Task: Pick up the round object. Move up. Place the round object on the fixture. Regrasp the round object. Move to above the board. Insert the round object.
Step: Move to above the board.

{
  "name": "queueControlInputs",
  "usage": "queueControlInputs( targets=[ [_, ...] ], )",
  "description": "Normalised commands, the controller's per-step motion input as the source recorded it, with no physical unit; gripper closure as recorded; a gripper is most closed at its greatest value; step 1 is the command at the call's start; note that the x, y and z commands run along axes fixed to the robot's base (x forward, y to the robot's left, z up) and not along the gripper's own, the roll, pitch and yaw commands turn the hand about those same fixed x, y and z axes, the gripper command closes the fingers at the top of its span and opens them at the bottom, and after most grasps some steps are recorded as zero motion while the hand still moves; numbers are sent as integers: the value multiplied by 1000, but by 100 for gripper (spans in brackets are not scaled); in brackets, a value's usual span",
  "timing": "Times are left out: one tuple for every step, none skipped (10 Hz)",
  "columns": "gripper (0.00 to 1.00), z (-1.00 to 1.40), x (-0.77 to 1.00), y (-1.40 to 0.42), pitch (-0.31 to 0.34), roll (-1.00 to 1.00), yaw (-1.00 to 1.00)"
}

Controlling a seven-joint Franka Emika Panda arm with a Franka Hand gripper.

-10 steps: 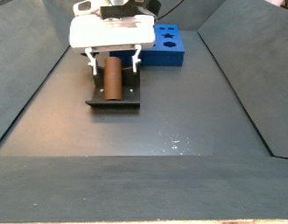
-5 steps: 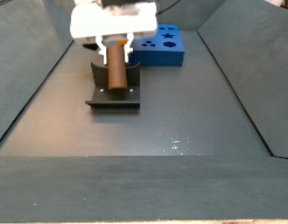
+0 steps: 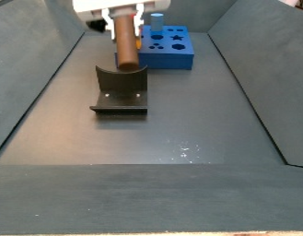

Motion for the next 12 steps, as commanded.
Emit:
queueControlInputs(
  targets=[
    [100,1000,-99,-90,112,-76,192],
    [100,1000,-91,-84,44,-63,182],
    [100,1000,-84,-76,-6,-61,152],
    [100,1000,-81,-70,-25,-58,134],
    [100,938,-66,-50,-58,-54,83],
    [100,826,-58,-40,-62,-52,61],
    [100,611,-47,-25,-54,-59,24],
    [100,451,-42,-20,-42,-56,4],
    [100,289,-36,-14,-23,-64,-17],
    [100,369,-470,-1000,-88,-1000,-24],
    [100,358,-471,-1000,-93,-1000,-25],
    [100,370,-487,-1000,-95,-1000,-24]
  ],
)
